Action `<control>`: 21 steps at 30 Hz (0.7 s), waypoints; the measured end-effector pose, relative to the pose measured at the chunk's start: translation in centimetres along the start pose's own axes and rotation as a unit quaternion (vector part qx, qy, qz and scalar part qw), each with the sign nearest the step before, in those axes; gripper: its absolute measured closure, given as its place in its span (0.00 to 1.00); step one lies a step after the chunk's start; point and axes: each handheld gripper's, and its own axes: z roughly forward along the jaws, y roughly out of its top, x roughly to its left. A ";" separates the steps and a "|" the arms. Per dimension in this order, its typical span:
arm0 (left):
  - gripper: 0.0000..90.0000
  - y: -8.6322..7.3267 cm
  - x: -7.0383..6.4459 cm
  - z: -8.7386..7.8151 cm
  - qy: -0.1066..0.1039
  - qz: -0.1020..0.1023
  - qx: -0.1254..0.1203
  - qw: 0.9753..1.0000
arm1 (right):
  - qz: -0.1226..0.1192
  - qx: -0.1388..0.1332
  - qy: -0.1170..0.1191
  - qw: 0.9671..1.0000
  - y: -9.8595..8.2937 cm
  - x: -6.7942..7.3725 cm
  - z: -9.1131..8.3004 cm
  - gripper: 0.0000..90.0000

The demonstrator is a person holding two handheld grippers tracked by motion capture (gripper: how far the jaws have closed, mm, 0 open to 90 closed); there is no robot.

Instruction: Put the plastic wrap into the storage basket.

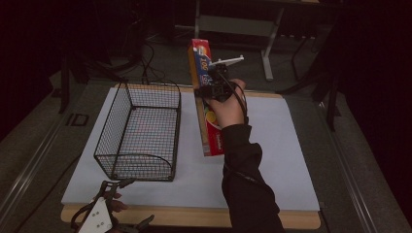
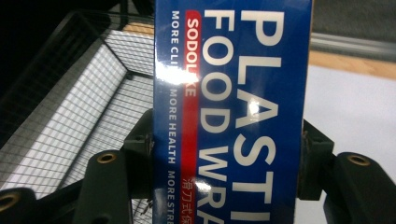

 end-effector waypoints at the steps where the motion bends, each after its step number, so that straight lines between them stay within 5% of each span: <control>1: 0.01 0.0 0.0 0.0 0.000 0.000 0.000 1.000 | -0.006 -0.002 0.002 1.000 0.1 0.4 0.0 0.44; 10: 0.01 -0.1 0.0 0.0 -0.001 -0.001 0.001 1.000 | -0.058 -0.043 0.044 0.996 0.7 4.2 -0.6 0.44; 12: 0.01 0.0 0.0 -0.1 -0.001 0.000 0.000 1.000 | -0.083 -0.050 0.067 0.993 0.9 6.0 -0.5 0.44; 17: 0.01 -0.1 0.1 -0.1 -0.001 -0.001 0.001 1.000 | -0.105 -0.065 0.086 0.989 1.0 7.4 -0.3 0.44; 20: 0.01 -0.1 0.1 -0.1 -0.001 -0.001 0.000 1.000 | -0.128 -0.098 0.105 0.981 1.0 8.8 -0.1 0.44; 21: 0.01 -0.1 0.1 -0.1 -0.002 -0.001 0.000 1.000 | -0.128 -0.098 0.105 0.981 1.0 8.8 -0.1 0.44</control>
